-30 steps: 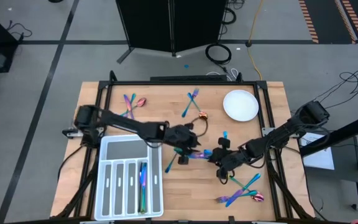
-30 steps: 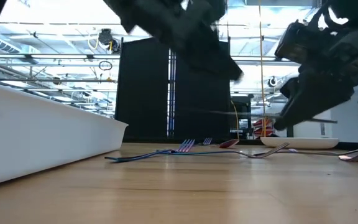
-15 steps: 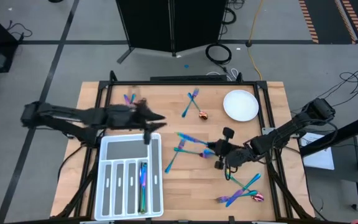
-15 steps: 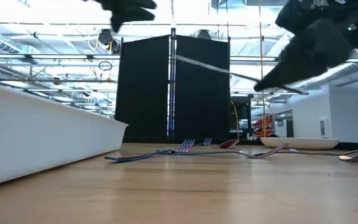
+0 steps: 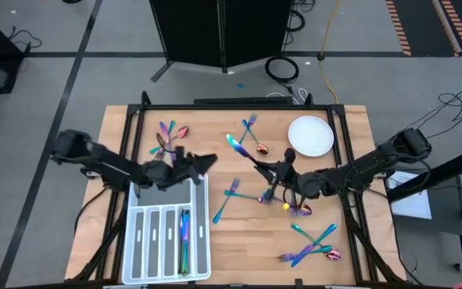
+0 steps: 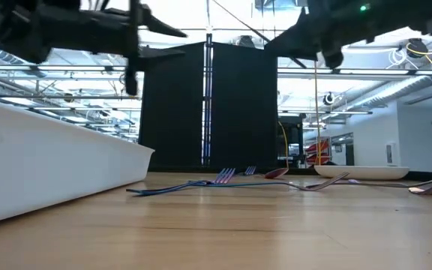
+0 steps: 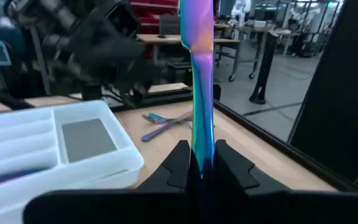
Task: Sort silverware
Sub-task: Put the bottom left iridescent knife into the cutlery tray
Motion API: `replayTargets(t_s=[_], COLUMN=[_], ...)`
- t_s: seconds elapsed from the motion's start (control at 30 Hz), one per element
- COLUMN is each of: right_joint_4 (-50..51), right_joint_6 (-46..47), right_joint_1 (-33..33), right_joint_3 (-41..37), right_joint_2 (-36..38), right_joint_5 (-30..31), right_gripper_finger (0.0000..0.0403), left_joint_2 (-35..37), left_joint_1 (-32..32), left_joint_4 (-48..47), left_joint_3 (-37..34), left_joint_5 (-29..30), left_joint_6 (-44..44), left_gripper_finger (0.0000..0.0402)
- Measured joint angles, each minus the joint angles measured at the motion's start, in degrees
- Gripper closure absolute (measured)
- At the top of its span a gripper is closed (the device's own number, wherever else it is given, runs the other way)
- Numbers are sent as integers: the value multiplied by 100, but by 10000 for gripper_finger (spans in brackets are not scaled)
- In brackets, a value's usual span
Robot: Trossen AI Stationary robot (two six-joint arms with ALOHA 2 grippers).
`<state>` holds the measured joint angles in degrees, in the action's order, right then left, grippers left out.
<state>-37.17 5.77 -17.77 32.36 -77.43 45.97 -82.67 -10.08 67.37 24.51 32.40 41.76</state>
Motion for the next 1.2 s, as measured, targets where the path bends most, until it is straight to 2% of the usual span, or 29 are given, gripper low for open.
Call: replayTargets(t_s=[0.13, 0.27, 0.57, 0.87, 1.03, 1.2], right_joint_4=[-16, -28, 33, 43, -12, -21], right_joint_6=[190, 191, 197, 202, 160, 150], right_joint_1=[294, 378, 388, 388, 387, 388], right_joint_3=[0, 0, 0, 0, 0, 0], right_joint_2=[-26, -26, -26, -26, -26, -30], right_joint_5=[-404, -418, -432, -430, -413, -428], right_gripper_finger=[377, 377, 377, 377, 376, 376], left_joint_2=[-880, -1461, -1926, -1933, -1935, -1935], left_joint_1=[30, 95, 232, 335, 441, 444], left_joint_4=[123, 87, -734, -990, -1195, -1207], left_joint_3=[833, 1569, 2521, 2743, 2743, 2743], left_joint_5=[-80, -401, -431, -235, -126, -98], left_joint_6=[-446, -939, -907, -887, -462, -463], left_gripper_finger=[262, 262, 262, 262, 262, 262])
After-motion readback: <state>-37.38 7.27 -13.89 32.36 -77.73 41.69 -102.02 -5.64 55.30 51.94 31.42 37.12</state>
